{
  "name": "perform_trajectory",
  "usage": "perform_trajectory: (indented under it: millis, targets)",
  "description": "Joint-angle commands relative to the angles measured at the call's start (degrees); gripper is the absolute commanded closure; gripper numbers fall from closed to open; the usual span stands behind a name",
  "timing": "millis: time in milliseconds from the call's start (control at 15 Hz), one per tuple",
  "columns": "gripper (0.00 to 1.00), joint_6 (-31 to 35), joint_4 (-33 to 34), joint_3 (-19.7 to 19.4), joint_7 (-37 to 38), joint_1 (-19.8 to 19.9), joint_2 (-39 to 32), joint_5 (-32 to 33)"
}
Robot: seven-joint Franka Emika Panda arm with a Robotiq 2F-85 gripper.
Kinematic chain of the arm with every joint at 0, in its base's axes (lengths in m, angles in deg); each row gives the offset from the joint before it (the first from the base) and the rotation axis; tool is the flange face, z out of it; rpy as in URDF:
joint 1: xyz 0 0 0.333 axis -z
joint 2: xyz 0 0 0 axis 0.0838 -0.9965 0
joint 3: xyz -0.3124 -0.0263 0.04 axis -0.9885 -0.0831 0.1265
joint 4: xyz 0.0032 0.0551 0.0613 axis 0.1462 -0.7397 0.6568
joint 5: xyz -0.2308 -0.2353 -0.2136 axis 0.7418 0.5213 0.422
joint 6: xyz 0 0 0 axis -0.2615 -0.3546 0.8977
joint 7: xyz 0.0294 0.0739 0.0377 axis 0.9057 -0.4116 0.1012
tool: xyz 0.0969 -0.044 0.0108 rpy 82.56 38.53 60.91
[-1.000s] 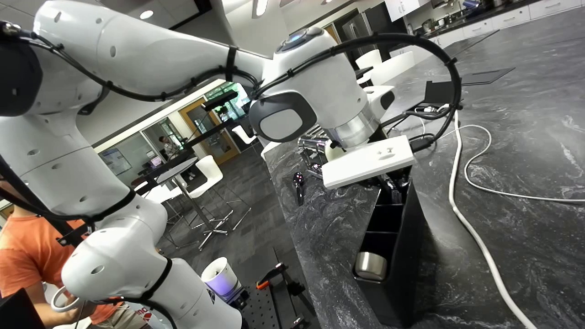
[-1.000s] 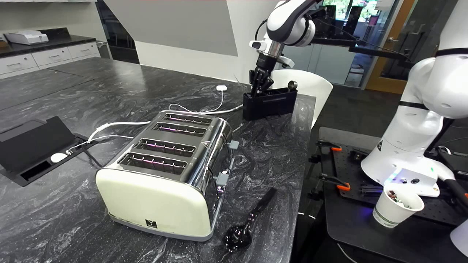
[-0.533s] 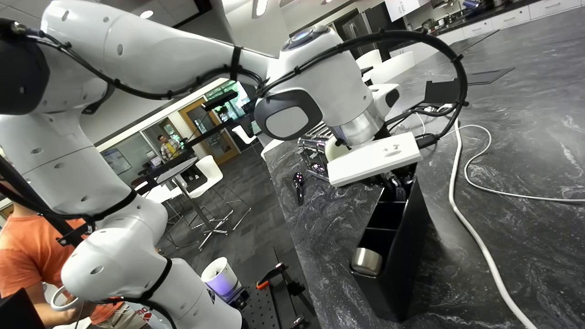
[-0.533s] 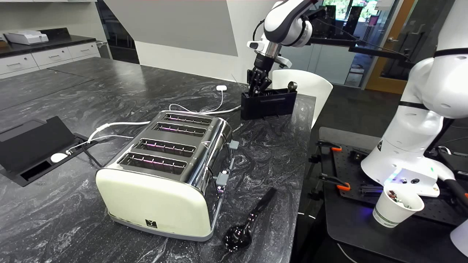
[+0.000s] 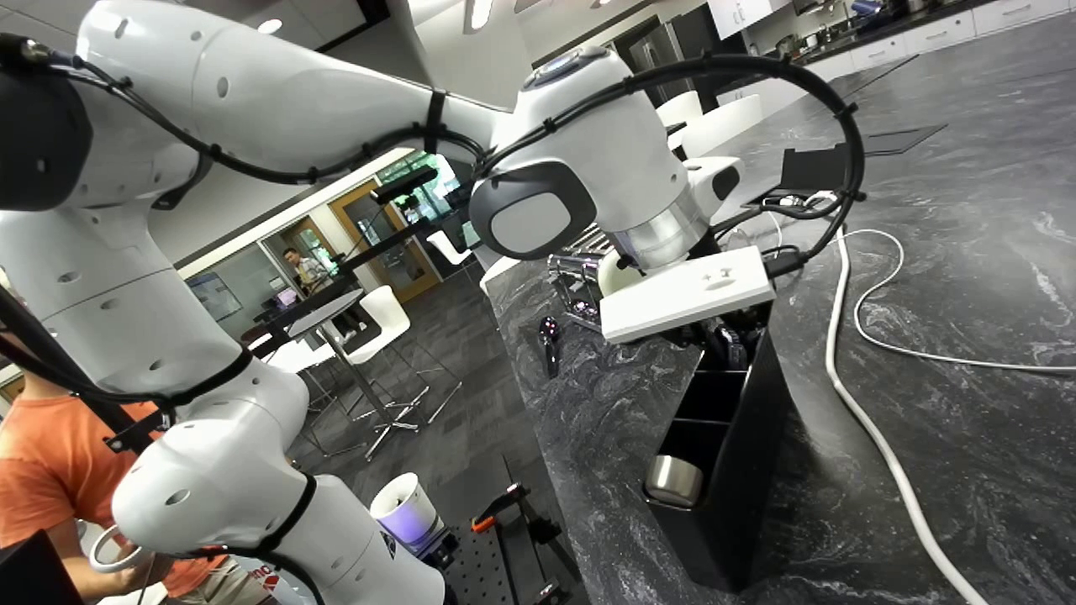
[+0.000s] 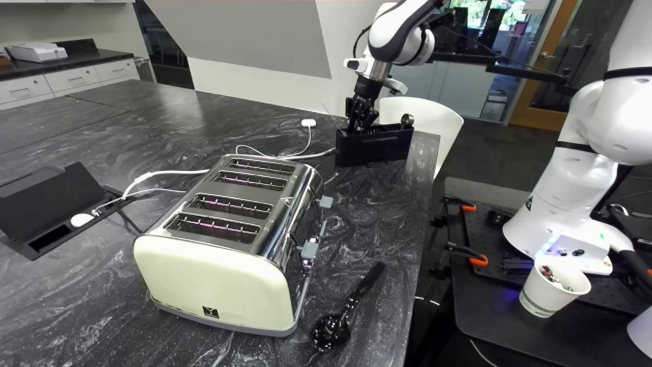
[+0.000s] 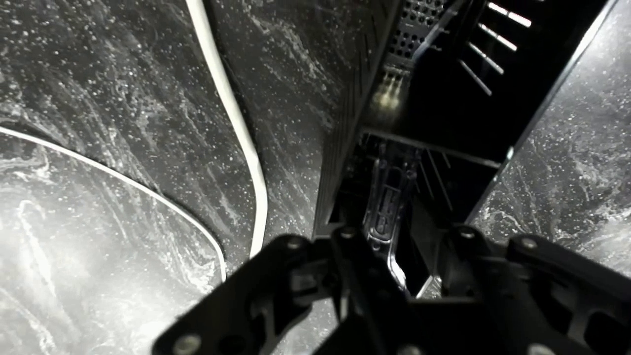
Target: Remove the scoop from the black box and put it on the table
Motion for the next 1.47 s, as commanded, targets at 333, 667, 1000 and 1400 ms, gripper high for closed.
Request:
perform_trajectory:
  millis: [333, 667, 1000, 1400]
  targets:
    - [0.67, 0.1, 2.0, 2.8, -0.2, 1.5, -3.0, -2.0]
    - [0.95, 0.6, 1.8, 3.4, 0.9, 1.7, -2.4, -1.8]
    - [0.94, 1.2, -1.9, 2.8, 3.7, 1.8, 2.8, 0.5]
    - [0.94, -1.1, -6.4, 1.9, 6.4, 0.8, 13.7, 4.1]
